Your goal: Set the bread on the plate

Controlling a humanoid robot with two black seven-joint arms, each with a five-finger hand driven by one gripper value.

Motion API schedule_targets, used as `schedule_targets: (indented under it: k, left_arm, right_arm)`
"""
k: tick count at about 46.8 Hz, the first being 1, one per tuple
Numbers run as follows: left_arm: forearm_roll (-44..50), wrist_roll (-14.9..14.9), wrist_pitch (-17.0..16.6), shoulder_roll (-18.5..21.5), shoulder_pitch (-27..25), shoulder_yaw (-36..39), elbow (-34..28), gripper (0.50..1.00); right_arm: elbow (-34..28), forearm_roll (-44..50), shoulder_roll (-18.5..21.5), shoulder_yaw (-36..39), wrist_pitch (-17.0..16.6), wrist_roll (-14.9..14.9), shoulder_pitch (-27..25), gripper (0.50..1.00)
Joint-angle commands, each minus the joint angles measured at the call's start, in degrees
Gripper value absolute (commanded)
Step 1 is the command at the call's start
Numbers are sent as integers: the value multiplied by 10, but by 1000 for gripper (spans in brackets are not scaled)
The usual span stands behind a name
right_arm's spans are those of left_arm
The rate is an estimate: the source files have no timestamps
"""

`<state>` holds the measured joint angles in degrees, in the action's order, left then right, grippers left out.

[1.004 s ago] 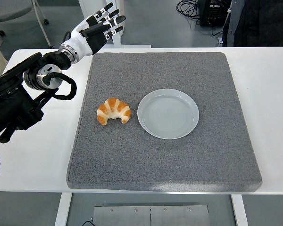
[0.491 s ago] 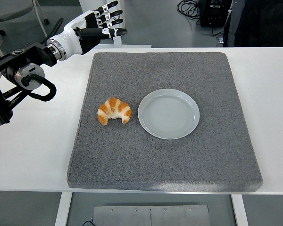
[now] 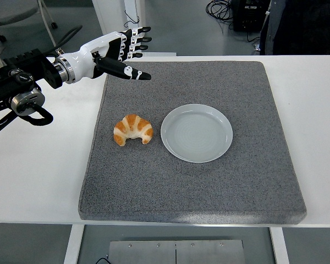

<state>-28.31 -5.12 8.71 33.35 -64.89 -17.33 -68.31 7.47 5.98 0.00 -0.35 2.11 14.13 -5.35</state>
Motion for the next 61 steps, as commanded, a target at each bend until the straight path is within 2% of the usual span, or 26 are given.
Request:
schedule_targets:
  k: [1,14,21,25,35,48,61]
  left_arm:
    - [-30,-1,-1,10,-7,22,-10,1000]
    - [-192,0,-10,48,-12,32,-50,1000]
    - [-252,4,-10,55,-12,32,-64,1000]
    - [-271,13,-11,53,-11,32,-67,1000]
    - [-339,13,-11,59,-8,33,-96,1000]
    - [-355,13,-9,56,-8,66,-99,993]
    - [-416,13,-32,55,17,85,-97,992]
  right_arm:
    - [0,0,0,0,0,0,0,1000]
    - [0,0,0,0,0,0,0,1000]
    - [0,0,0,0,0,0,1,1000]
    - [0,0,0,0,0,0,0,1000]
    - [0,0,0,0,0,0,1,1000]
    - [0,0,0,0,0,0,0,1000]
    - [0,0,0,0,0,-1,1,1000]
